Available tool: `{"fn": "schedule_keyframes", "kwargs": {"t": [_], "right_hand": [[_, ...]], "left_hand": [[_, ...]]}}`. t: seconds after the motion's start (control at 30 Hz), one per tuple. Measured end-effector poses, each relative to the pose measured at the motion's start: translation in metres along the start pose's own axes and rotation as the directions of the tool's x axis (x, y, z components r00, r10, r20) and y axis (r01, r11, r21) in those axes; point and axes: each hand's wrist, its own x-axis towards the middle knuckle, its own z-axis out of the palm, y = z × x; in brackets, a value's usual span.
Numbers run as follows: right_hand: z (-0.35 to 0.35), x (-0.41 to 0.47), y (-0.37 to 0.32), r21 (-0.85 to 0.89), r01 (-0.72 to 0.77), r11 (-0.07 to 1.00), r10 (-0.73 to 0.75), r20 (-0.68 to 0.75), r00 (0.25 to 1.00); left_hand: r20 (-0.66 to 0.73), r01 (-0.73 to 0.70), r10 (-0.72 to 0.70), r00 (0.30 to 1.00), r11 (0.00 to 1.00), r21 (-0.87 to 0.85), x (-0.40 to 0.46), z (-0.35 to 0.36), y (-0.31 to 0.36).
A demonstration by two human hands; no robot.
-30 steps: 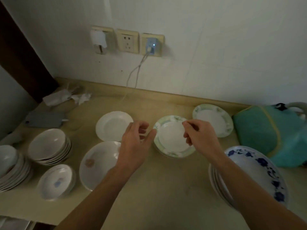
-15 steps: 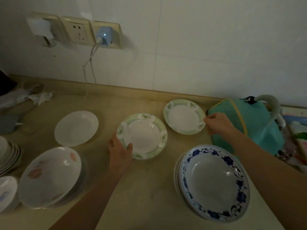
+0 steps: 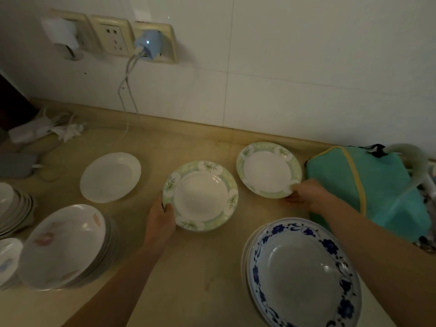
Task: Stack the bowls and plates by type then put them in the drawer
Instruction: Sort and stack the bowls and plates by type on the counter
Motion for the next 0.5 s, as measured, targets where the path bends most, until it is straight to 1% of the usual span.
{"fn": "schedule_keyframes", "kwargs": {"t": [0.1,0.27,0.4,0.5], "right_hand": [[0.002,0.002,0.000,0.035,-0.006,0.999,0.006,0.007,1.000],[0.001,0.002,0.001,0.085,0.038,0.996,-0.038,-0.007,0.999],[-0.004,-0.002,0.002,0.157,0.086,0.984,-0.096,0.053,0.994],[-0.010,-0.013,-0.006,0.254,0.143,0.957,-0.176,0.114,0.978]], "left_hand": [[0.028,0.019,-0.018,0.999,0.999,-0.033,0.001,-0.004,-0.001],[0.094,0.052,-0.039,0.995,0.989,-0.138,0.004,-0.012,-0.004],[0.111,0.052,-0.034,0.993,0.985,-0.167,0.006,-0.015,-0.006],[0.097,0.055,-0.038,0.995,0.982,-0.181,0.008,-0.014,-0.008]]}}
